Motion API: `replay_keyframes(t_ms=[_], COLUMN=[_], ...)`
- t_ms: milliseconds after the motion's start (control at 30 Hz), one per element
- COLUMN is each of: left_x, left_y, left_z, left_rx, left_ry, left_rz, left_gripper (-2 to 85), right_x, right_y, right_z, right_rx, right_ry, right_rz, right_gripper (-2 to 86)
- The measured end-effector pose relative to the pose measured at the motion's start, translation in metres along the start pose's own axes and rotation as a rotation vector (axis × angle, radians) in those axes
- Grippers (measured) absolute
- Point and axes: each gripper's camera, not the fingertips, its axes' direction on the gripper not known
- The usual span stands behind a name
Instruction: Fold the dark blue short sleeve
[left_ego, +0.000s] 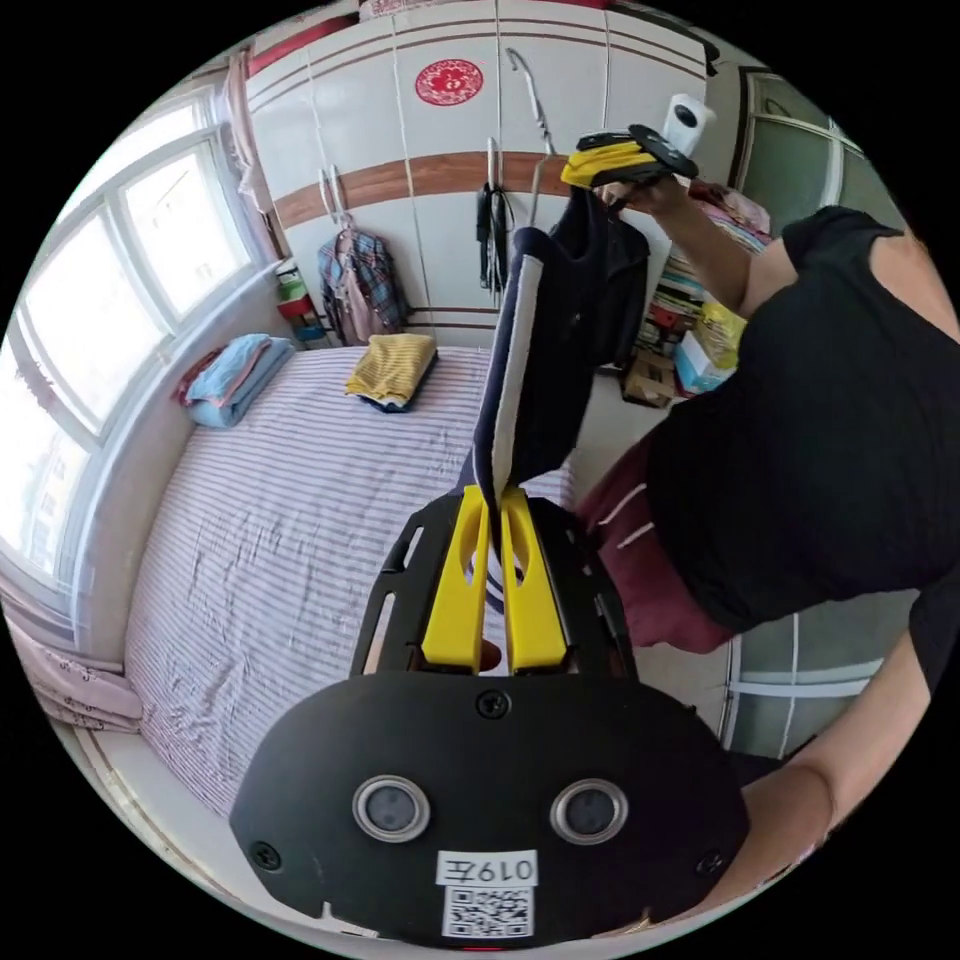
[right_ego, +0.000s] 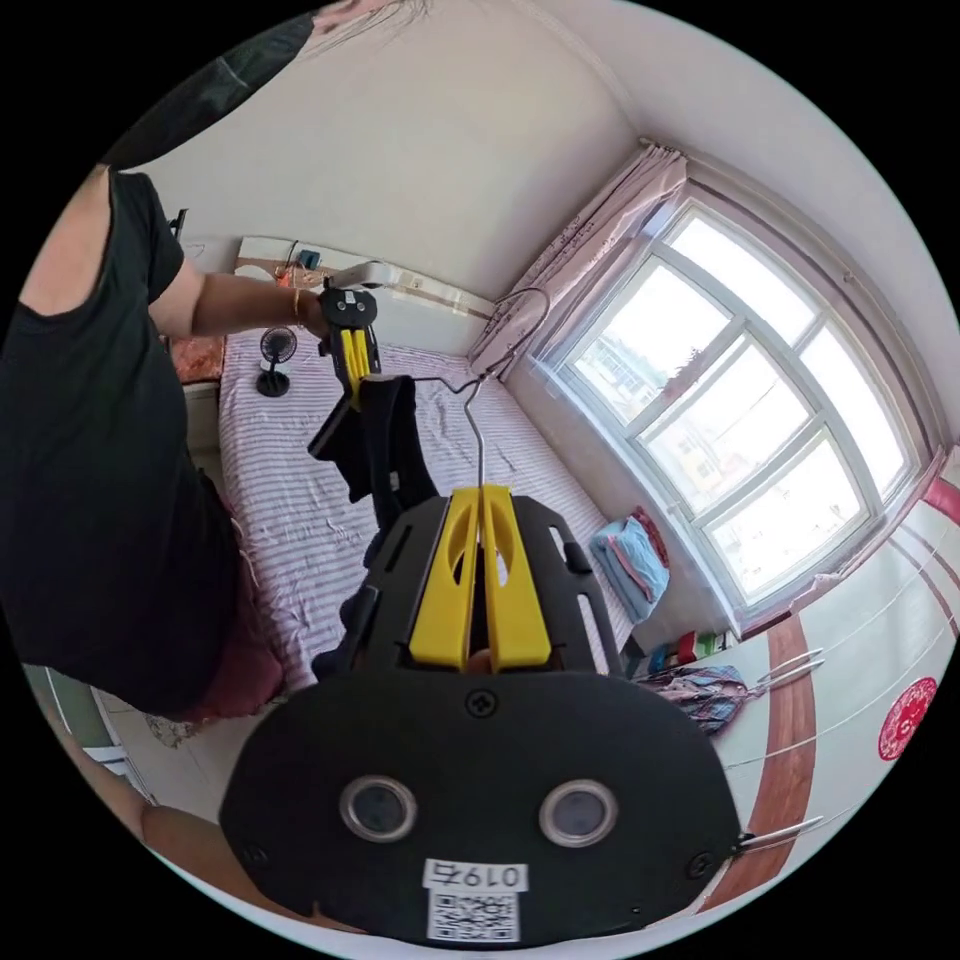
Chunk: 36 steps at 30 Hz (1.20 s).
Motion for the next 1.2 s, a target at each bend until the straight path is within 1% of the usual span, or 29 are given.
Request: replay_keyframes(t_ms=[100, 200, 300, 367, 400, 467, 500, 533, 567, 600, 633, 667, 700, 733, 767, 833, 933, 1067, 1133, 1200], left_x=[0.018, 0.004, -0.039, -0.096, -0.113, -0.186, -0.206, -0.247, -0.289, -0.310, -0.350, -0.387, -0.405, -0.435, -0.460, -0.491, -0.526, -0.544, -0.552, -0.558], left_y=[-0.019, -0.037, -0.049, -0.049, -0.047, -0.032, -0.026, -0.012, 0.004, 0.014, 0.033, 0.052, 0.062, 0.081, 0.095, 0.111, 0.128, 0.139, 0.150, 0.166], left_z=[-0.020, -0.039, -0.050, -0.044, -0.039, 0.001, 0.016, 0.049, 0.086, 0.106, 0.148, 0.188, 0.208, 0.246, 0.277, 0.310, 0.336, 0.341, 0.324, 0.299], left_rx=[-0.051, -0.073, -0.115, -0.146, -0.158, -0.231, -0.257, -0.304, -0.337, -0.353, -0.386, -0.398, -0.406, -0.444, -0.480, -0.518, -0.533, -0.596, -0.561, -0.473], left_ry=[0.025, 0.078, 0.121, 0.130, 0.137, 0.142, 0.134, 0.119, 0.116, 0.118, 0.124, 0.121, 0.124, 0.130, 0.099, 0.064, 0.058, 0.038, 0.029, 0.046], left_rz=[0.020, -0.026, -0.075, -0.141, -0.160, -0.249, -0.273, -0.326, -0.388, -0.424, -0.492, -0.562, -0.599, -0.657, -0.693, -0.758, -0.856, -0.864, -0.921, -0.993], left_gripper=[2.2, 2.0, 2.0, 2.0, 2.0, 2.0, 2.0, 2.0, 2.1, 2.1, 2.1, 2.1, 2.1, 2.2, 2.3, 2.4, 2.8, 4.9, 7.1, 8.7], right_x=[0.039, 0.085, 0.145, 0.186, 0.211, 0.246, 0.269, 0.289, 0.298, 0.315, 0.329, 0.335, 0.346, 0.354, 0.358, 0.366, 0.378, 0.407, 0.434, 0.462], right_y=[0.016, 0.021, 0.011, 0.000, -0.006, -0.011, -0.010, -0.006, -0.003, 0.006, 0.016, 0.021, 0.031, 0.038, 0.041, 0.047, 0.047, 0.055, 0.063, 0.073], right_z=[-0.016, -0.021, -0.009, 0.015, 0.041, 0.096, 0.142, 0.194, 0.220, 0.274, 0.328, 0.354, 0.403, 0.446, 0.465, 0.528, 0.575, 0.595, 0.587, 0.568], right_rx=[-0.044, -0.103, -0.143, -0.169, -0.194, -0.221, -0.247, -0.284, -0.302, -0.334, -0.372, -0.396, -0.434, -0.470, -0.492, -0.575, -0.661, -0.733, -0.768, -0.763], right_ry=[-0.111, -0.210, -0.333, -0.386, -0.401, -0.428, -0.450, -0.473, -0.477, -0.488, -0.495, -0.488, -0.482, -0.469, -0.460, -0.435, -0.363, -0.370, -0.297, -0.281], right_rz=[0.058, 0.117, 0.149, 0.139, 0.123, 0.101, 0.104, 0.120, 0.128, 0.157, 0.189, 0.202, 0.229, 0.245, 0.252, 0.238, 0.206, 0.231, 0.238, 0.275], right_gripper=[-1.0, -1.0, -1.0, -1.0, -1.0, -1.0, -1.0, -1.0, -1.0, -1.0, -1.0, -1.0, -1.0, -1.0, -1.0, -0.9, -0.7, 0.2, 3.0, 4.7])
